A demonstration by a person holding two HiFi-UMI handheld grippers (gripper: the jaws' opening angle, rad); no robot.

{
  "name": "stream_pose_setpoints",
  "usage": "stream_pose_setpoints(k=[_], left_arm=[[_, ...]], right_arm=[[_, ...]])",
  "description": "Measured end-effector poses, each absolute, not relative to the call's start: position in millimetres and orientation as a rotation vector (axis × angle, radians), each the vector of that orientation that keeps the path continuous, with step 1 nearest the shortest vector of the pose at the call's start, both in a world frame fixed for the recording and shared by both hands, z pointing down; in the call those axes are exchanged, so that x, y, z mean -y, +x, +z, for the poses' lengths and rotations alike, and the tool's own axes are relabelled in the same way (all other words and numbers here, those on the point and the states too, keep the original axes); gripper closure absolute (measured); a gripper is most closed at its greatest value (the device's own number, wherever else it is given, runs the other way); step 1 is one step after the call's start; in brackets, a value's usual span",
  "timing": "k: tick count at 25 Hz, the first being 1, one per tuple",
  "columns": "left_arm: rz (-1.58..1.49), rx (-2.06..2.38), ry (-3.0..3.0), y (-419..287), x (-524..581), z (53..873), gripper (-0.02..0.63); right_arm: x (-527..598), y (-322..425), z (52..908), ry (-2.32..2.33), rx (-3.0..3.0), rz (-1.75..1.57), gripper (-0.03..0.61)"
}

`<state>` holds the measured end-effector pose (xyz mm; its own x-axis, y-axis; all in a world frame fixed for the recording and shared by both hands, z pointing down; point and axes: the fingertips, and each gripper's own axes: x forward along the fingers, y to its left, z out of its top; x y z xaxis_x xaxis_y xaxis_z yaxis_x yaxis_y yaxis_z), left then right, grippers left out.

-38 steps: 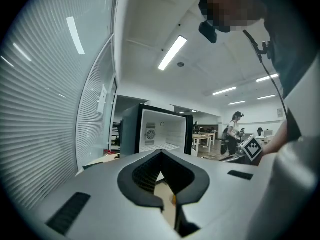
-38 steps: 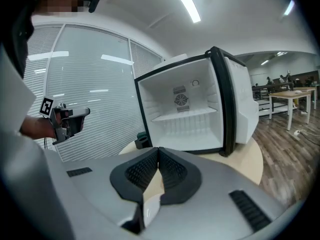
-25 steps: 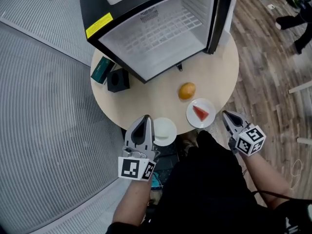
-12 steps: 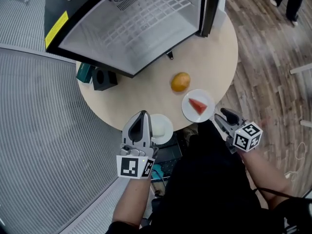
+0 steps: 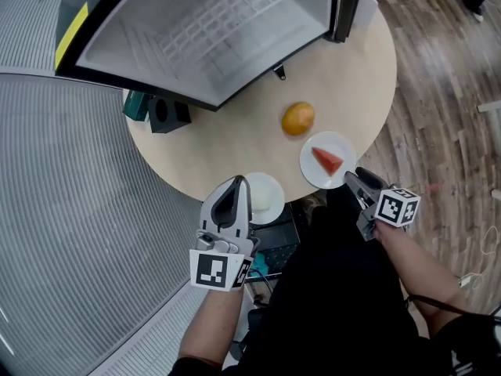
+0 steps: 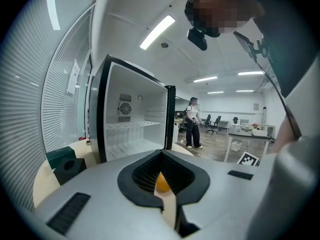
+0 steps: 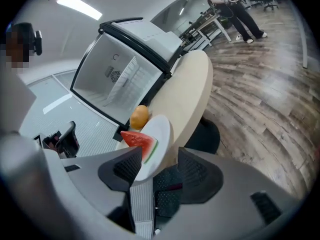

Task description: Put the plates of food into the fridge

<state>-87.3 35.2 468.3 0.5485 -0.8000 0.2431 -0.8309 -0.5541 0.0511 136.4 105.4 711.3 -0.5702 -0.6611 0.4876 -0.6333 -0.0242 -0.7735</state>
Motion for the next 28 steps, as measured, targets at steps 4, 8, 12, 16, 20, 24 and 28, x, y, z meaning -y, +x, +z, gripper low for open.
stream_pose_setpoints(k=[4, 8, 12, 16, 20, 24, 28], left_arm=[[0.316, 1.369, 2.649, -85.3, -41.3, 469.2, 0.611], [0.329, 1.366, 2.649, -85.6, -44.7, 472.4, 0.611], [0.358, 1.357, 2.643, -85.3, -49.8, 479.4, 0.611], [0.359, 1.357, 2.634, -86.3, -52.6, 483.9, 0.611], [0.347, 1.358, 2.628, -86.9, -50.5, 481.9, 0.611], [0.335, 1.372, 2.626, -88.7, -48.4, 476.6, 0.611], [0.328, 1.391, 2.629, -91.1, -47.8, 473.6, 0.611]], right_arm=[[-99.2, 128.5, 719.3, -1.402, -2.126, -1.747, 0.368], [-94.5, 126.3, 723.3, -1.389, -2.054, -1.786, 0.368], [-101.1, 127.8, 730.2, -1.407, -2.058, -1.818, 0.397], [-102.3, 126.8, 723.6, -1.412, -2.055, -1.784, 0.482], [-104.4, 130.0, 720.5, -1.405, -1.983, -1.801, 0.519], [-111.2, 141.1, 717.2, -1.415, -1.900, -1.824, 0.540], [-107.5, 142.1, 701.2, -1.370, -1.873, -1.766, 0.558]])
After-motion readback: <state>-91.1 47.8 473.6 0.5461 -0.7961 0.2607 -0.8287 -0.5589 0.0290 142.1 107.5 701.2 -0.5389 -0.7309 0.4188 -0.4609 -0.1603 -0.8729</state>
